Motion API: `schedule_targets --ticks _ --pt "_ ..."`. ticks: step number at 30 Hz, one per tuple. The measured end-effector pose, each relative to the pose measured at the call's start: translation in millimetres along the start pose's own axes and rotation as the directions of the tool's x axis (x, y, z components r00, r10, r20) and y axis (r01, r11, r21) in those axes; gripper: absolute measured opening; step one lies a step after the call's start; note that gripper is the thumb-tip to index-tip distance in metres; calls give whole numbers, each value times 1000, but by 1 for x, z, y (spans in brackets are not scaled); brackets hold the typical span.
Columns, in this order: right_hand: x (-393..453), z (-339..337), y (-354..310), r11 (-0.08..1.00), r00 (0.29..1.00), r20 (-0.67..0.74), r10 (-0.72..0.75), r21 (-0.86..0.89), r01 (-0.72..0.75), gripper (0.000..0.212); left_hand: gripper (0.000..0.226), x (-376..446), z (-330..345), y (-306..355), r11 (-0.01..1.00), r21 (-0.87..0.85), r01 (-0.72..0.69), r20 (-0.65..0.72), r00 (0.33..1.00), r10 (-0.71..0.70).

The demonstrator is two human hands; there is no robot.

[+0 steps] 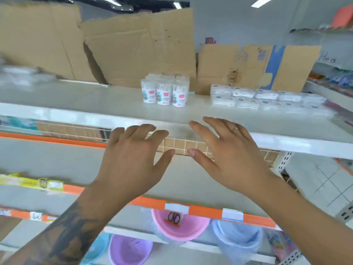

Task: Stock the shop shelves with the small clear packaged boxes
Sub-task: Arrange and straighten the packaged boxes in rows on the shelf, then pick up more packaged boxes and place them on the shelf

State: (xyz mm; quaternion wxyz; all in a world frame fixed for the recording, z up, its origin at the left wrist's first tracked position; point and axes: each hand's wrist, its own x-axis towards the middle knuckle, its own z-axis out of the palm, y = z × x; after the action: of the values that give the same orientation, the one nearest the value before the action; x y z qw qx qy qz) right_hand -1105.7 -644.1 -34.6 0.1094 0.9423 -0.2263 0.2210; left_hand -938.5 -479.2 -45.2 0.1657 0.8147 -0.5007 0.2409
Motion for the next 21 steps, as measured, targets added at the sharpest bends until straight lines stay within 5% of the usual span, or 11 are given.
schedule_targets --ticks 11,21 --pt "-8 46 -222 965 994 -78 -77 245 94 57 49 -133 -31 -170 986 78 147 107 982 -155" --pt "73 84 -359 894 946 -143 -290 313 321 56 49 -178 -49 -307 912 139 385 35 919 -393"
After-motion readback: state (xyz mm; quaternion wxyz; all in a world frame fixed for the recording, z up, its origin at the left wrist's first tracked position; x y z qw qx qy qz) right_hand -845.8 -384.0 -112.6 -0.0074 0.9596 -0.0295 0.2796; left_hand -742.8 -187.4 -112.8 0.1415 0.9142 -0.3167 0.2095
